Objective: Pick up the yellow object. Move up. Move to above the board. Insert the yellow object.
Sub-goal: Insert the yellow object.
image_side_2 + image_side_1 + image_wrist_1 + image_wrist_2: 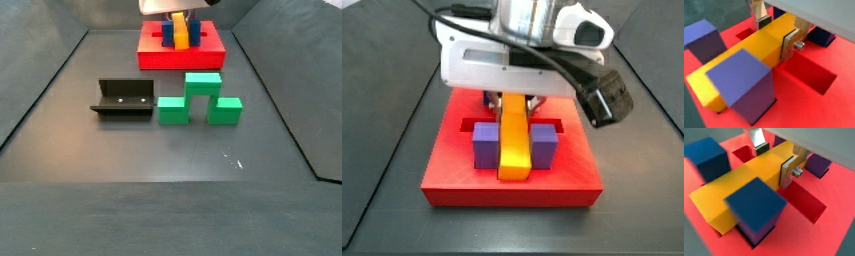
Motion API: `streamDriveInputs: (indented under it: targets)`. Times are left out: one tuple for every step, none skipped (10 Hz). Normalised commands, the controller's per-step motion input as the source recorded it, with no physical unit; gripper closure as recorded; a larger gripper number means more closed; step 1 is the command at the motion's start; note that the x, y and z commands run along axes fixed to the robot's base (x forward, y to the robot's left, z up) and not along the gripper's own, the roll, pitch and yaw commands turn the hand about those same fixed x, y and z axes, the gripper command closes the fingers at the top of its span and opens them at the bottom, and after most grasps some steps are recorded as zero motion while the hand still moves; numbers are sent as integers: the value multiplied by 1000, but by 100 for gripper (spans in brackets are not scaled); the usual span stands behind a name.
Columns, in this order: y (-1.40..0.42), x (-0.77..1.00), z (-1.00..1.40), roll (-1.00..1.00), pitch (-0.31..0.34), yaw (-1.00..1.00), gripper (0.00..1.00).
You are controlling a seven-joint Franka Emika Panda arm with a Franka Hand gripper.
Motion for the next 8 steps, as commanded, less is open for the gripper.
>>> streamDriveInputs:
  targets:
    - [-9, 0, -174, 0, 0, 0, 100]
    - [86, 0, -186, -9, 0, 0, 100]
    - [234, 0, -174, -43, 0, 0, 100]
    - [220, 0, -211, -36, 0, 0, 100]
    - [0, -37, -94, 0, 0, 0, 100]
    - [0, -66, 0, 0, -21, 0, 100]
    - [-283, -469, -274, 36, -60, 9, 100]
    - [-583, -743, -351, 177, -154, 91, 100]
